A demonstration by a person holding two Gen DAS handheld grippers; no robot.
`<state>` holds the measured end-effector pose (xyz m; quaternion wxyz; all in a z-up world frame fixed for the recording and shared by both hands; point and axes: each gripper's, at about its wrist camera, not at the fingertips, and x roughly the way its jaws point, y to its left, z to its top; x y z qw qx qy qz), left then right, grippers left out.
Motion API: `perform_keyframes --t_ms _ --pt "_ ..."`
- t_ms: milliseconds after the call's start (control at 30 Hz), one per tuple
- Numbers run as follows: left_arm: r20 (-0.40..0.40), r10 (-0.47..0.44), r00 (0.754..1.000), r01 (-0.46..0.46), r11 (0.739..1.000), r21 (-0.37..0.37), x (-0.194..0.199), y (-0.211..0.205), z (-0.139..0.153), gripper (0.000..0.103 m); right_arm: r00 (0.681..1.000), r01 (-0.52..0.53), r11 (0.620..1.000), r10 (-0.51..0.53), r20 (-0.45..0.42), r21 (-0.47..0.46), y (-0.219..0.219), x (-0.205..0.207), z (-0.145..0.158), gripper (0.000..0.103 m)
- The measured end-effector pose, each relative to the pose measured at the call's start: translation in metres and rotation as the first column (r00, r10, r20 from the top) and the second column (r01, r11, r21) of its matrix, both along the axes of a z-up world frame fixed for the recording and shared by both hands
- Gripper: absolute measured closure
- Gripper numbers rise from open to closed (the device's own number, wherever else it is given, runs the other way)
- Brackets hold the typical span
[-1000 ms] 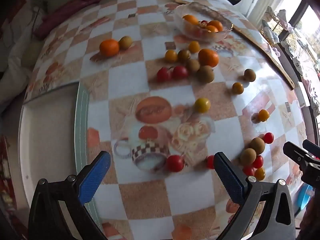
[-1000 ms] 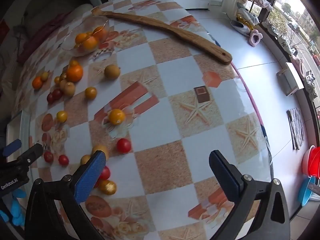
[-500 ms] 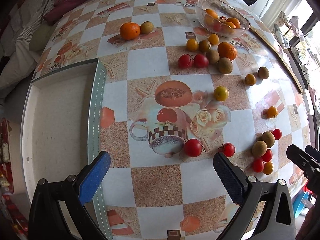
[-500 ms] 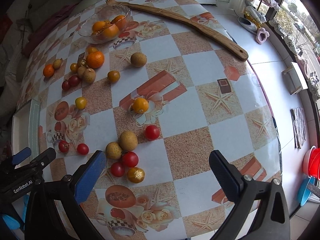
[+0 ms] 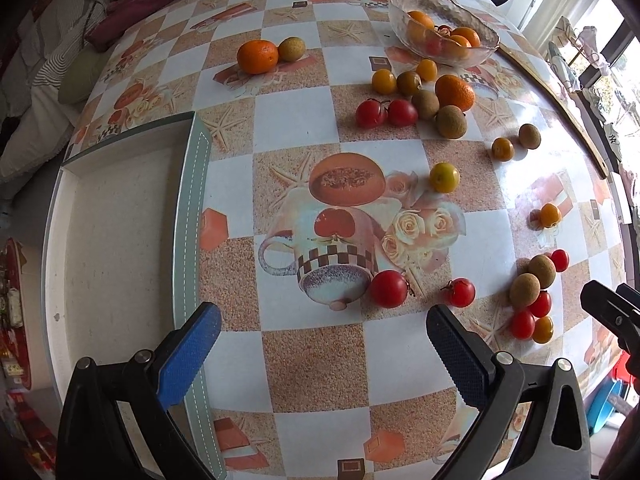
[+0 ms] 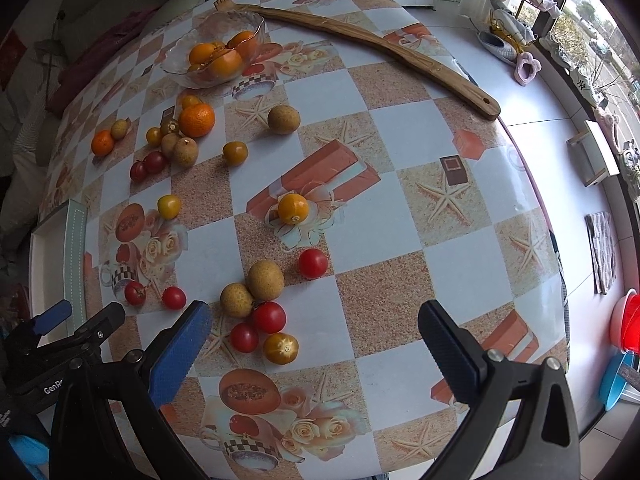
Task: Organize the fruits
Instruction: 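Move both tools over the scattered fruit toward the red cherry tomatoes, then grasp a red cherry tomato with the left tool while the right tool grasps a yellow tomato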
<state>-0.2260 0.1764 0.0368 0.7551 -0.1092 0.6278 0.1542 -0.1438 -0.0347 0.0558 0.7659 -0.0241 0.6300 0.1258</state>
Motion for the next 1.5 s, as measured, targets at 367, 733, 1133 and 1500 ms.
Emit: perform_keyframes --t_ms 367,733,1133,1500 --pt "-0.011 -0.002 1.0 0.002 1.0 -0.001 0.002 0.001 -0.007 0.0 1.0 -0.001 1.0 0.001 0.0 0.0 0.001 0.001 0.0 0.0" --pt "-0.02 -0.005 1.0 0.005 1.0 0.001 0.004 0.005 -0.016 0.0 1.0 -0.002 1.0 0.002 -0.004 0.002 0.002 0.003 -0.001 0.0" --pt "-0.02 -0.029 0.999 0.029 0.999 0.025 0.007 -0.004 -0.027 0.0 1.0 -0.001 1.0 0.001 -0.016 0.01 0.008 0.008 -0.009 0.0" --pt "0.027 -0.104 0.994 0.104 0.995 0.009 0.019 -0.019 -0.037 0.003 0.999 -0.039 0.999 0.04 -0.018 0.034 0.018 0.043 -0.024 0.003"
